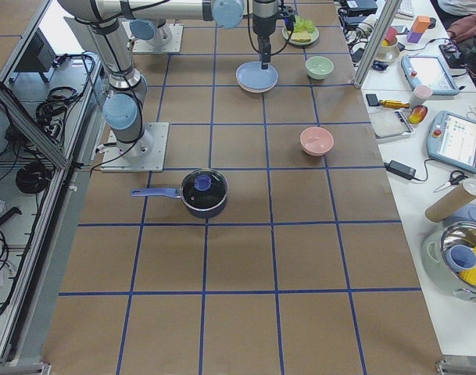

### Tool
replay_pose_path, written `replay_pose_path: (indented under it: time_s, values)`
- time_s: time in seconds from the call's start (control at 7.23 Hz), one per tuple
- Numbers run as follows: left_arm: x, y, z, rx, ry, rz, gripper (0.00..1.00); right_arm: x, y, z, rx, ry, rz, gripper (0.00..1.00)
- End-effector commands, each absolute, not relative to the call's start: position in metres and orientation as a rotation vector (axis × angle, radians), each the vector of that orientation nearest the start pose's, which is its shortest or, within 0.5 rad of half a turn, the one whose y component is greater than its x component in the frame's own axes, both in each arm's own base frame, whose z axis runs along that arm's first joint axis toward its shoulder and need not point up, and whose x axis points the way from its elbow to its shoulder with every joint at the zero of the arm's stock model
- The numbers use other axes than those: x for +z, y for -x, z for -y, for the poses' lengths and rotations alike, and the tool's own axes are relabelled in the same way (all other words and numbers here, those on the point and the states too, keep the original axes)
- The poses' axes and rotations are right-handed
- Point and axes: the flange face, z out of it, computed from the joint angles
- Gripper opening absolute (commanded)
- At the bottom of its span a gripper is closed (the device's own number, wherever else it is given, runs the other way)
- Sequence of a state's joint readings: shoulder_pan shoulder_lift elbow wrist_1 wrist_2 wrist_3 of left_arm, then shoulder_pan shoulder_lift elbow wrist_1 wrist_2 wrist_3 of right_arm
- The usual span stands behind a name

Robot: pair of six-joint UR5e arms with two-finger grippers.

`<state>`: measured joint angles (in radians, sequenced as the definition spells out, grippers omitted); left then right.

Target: Stack three plates with pink and blue

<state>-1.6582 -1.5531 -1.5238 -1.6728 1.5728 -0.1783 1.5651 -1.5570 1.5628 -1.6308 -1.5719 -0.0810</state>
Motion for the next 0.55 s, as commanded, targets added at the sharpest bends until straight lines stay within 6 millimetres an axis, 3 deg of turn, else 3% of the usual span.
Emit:
replay_pose_path:
  time_s: [0.0,0.41]
  values:
    - [0.5087,0.1743,0.4653,0.059,0.142,-3.130,1.00,0.4925,-0.1286,0.4971,-0.053,0.121,-3.142,1.00]
    - [0.5095,0.1719,0.4662,0.056,0.144,-3.127,1.00,0.4918,-0.1292,0.4974,-0.050,0.123,-3.143,1.00]
